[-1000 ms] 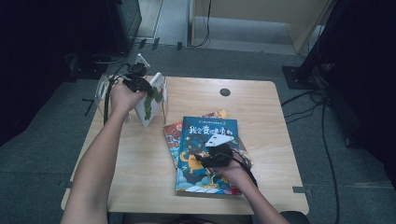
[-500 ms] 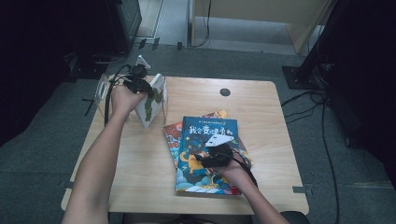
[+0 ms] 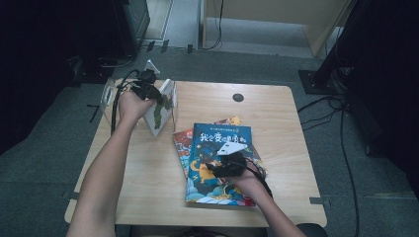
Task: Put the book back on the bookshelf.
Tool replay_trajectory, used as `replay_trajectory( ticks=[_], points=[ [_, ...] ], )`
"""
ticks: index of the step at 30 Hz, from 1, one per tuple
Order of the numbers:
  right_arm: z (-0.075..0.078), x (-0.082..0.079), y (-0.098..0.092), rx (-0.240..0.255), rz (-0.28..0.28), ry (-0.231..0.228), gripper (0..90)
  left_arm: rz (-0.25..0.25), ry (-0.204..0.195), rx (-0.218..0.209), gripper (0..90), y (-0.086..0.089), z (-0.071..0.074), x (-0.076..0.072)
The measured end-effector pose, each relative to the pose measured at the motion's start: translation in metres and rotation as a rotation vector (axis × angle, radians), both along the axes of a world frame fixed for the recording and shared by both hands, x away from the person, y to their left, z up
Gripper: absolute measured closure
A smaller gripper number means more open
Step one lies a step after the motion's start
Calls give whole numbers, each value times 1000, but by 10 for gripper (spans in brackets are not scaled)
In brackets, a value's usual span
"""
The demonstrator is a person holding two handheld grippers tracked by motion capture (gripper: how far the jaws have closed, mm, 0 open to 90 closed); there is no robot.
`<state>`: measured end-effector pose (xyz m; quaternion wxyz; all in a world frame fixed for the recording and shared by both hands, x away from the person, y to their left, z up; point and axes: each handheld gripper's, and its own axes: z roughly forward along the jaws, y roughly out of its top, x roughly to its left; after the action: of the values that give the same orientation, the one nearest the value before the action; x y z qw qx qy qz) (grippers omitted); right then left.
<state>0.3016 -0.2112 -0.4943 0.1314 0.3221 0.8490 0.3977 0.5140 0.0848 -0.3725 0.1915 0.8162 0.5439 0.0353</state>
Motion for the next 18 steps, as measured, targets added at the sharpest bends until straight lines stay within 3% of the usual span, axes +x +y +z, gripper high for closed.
replay_trajectory(
  ticks=[9,16,18],
  points=[
    [0,0,0,2,-1,1,350,-1,14,-1,760,1,-5,0],
    [0,0,0,1,-1,1,350,0,-10,-19,748,2,-2,-1],
    [0,0,0,1,-1,1,350,1,-26,-37,703,3,1,-1]
  ],
)
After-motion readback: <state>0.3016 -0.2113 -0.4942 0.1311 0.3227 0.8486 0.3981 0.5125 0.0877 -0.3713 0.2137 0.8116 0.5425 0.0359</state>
